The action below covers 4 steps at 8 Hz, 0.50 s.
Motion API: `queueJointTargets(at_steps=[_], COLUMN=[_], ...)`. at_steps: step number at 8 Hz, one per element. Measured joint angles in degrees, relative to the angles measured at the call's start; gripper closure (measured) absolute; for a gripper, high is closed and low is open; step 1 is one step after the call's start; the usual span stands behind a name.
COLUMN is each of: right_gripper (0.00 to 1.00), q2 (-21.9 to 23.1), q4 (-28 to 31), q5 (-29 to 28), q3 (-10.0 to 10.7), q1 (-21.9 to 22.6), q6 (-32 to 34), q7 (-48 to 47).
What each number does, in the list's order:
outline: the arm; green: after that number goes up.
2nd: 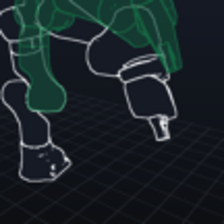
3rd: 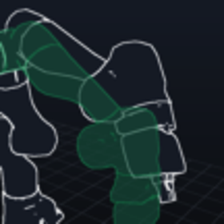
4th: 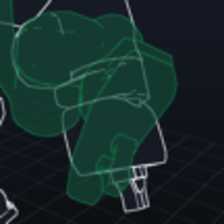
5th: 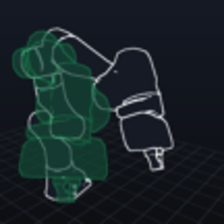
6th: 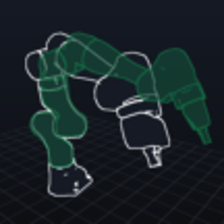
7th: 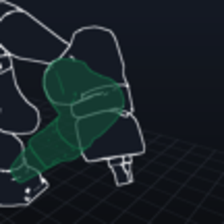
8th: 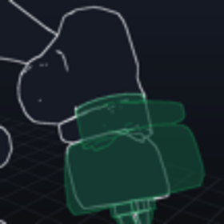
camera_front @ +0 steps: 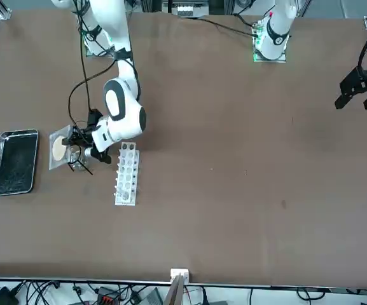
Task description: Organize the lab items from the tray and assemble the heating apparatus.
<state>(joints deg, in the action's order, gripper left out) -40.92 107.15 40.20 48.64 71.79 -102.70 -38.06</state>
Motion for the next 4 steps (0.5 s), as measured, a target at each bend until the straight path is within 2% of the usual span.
queueJointTargets(at_steps=[4], right_gripper=[0.98], q2=[-2.4], q4=[0.0], q5=[-2.3], q3=[-1.5], q1=[0.0], q6=[-0.4], q7=[-2.8])
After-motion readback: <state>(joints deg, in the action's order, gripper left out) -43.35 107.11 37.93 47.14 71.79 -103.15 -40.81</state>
